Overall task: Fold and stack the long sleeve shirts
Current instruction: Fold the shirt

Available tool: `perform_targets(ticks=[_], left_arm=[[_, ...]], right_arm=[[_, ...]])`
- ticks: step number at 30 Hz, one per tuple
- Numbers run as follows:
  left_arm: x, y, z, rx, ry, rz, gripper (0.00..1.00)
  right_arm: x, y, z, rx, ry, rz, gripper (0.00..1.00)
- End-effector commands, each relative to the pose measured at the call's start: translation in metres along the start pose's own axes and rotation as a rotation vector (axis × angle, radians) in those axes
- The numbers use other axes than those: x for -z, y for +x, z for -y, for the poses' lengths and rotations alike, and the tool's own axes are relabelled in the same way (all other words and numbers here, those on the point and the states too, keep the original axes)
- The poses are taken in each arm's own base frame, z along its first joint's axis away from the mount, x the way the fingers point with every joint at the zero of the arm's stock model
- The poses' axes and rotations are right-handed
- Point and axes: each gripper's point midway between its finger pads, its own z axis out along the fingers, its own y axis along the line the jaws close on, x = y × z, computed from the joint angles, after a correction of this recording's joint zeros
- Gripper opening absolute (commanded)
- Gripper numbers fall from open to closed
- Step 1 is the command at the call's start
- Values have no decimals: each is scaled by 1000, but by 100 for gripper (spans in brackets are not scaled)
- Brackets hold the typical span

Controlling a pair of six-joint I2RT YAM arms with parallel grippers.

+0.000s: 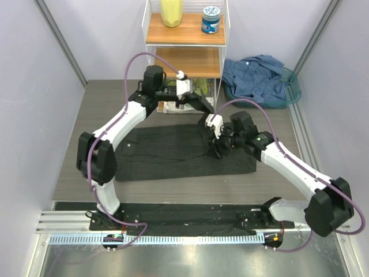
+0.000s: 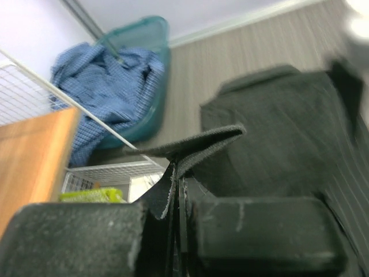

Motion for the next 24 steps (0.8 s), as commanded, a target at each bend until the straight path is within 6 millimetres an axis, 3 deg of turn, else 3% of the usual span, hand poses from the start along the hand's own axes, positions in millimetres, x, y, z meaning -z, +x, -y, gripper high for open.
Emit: perform_targets(ticks=[1, 2, 3, 5, 7, 12, 14, 19, 24], left_arm=[[32, -1, 60, -158, 202, -21, 0], [38, 6, 64, -327, 237, -35, 0], [52, 20, 97, -240, 328, -88, 0], [71, 37, 116, -254, 401, -137, 0], [95, 55, 147, -295, 539, -165, 0], [151, 102, 168, -405, 686, -250, 0], [163, 112, 164, -446, 666, -269, 0], [190, 135, 183, -480, 730, -304, 0], [211, 145, 192, -491, 712, -327, 0]], right_arm=[[31, 21, 3, -23, 24, -80, 57], [36, 23, 5, -39, 34, -87, 58], [40, 23, 9, -50, 43, -85, 59], [46, 29, 24, -74, 79, -101, 64], [49, 34, 38, -101, 104, -110, 70], [43, 57, 73, -191, 140, -188, 74], [42, 57, 80, -211, 138, -190, 74], [37, 67, 93, -256, 143, -223, 74], [42, 68, 98, -254, 149, -224, 74]])
